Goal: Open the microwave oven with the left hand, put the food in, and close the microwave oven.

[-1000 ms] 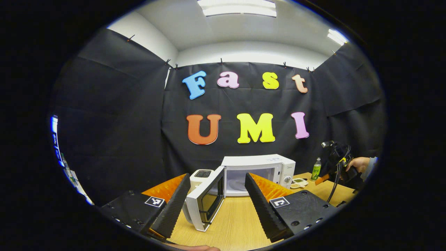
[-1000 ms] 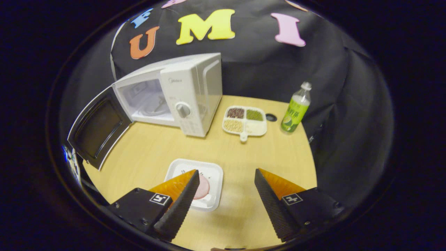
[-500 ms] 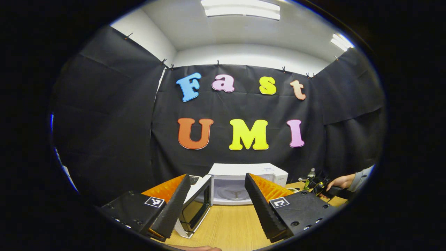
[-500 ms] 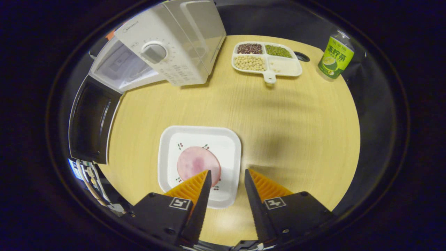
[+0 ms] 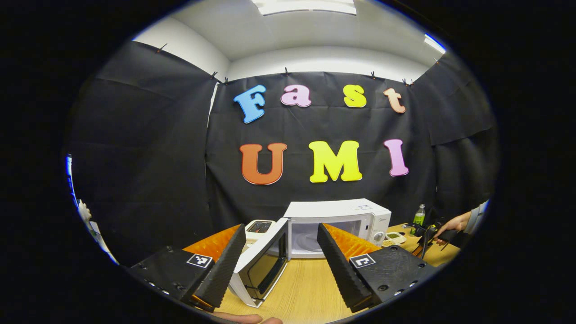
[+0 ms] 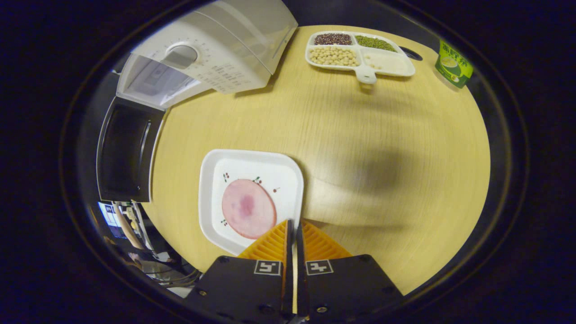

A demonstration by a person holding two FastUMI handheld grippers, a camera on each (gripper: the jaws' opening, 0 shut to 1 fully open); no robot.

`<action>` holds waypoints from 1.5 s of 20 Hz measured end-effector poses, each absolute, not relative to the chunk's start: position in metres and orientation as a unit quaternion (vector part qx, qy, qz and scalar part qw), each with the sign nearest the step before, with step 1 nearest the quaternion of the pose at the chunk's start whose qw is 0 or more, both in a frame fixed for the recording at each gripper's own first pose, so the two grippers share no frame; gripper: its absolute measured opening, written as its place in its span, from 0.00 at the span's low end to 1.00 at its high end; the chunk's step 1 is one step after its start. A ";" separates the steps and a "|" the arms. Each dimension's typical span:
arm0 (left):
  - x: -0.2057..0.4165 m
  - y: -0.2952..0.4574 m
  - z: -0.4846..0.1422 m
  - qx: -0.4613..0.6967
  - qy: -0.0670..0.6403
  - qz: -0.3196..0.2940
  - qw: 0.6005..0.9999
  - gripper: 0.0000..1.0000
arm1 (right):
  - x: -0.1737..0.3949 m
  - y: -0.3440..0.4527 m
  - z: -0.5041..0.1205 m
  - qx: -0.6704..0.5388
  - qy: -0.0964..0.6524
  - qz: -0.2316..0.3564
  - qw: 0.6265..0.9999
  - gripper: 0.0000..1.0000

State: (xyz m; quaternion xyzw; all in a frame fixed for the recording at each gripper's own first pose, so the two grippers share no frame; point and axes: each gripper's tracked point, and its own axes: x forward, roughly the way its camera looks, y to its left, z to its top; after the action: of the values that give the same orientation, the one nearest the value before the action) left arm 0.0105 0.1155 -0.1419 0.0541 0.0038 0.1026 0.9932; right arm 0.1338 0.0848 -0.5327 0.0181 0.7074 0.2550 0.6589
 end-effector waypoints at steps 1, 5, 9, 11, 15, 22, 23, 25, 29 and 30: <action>0.011 0.120 -0.142 0.065 0.003 0.112 0.992 0.95 | 0.135 0.085 -0.535 0.025 0.700 0.269 0.661 0.11; 0.012 0.115 -0.139 0.076 -0.004 0.108 0.991 0.95 | 0.130 0.080 -0.529 0.059 0.688 0.261 0.674 0.04; 0.008 0.118 -0.137 0.052 -0.014 0.100 0.994 0.95 | 0.116 0.079 -0.508 0.084 0.682 0.270 0.675 0.00; 0.005 0.120 -0.136 0.042 -0.020 0.097 0.994 0.95 | 0.109 0.080 -0.496 0.092 0.681 0.270 0.675 0.04; -0.001 0.126 -0.137 0.033 -0.030 0.083 0.996 0.95 | 0.094 0.105 -0.471 0.130 0.677 0.278 0.669 0.03; -0.006 0.144 -0.151 0.016 -0.014 0.066 0.998 0.95 | 0.088 0.186 -0.447 0.161 0.656 0.271 0.686 0.04; -0.007 0.148 -0.154 0.014 -0.012 0.067 0.998 0.95 | 0.089 0.199 -0.450 0.158 0.655 0.267 0.689 0.00; -0.009 0.160 -0.162 0.016 -0.002 0.072 0.997 0.95 | 0.086 0.230 -0.453 0.170 0.656 0.264 0.686 0.04; -0.014 0.182 -0.169 0.028 0.007 0.087 0.996 0.95 | 0.083 0.287 -0.457 0.213 0.663 0.247 0.674 0.04; -0.015 0.184 -0.172 0.028 0.013 0.087 0.996 0.95 | 0.085 0.302 -0.459 0.223 0.659 0.241 0.677 0.04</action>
State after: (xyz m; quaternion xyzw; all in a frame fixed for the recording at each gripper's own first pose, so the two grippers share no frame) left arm -0.0151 0.1838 -0.1723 0.0278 0.0126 0.0872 0.9957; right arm 0.0848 0.3017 -0.4587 0.2234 0.6590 0.2406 0.6767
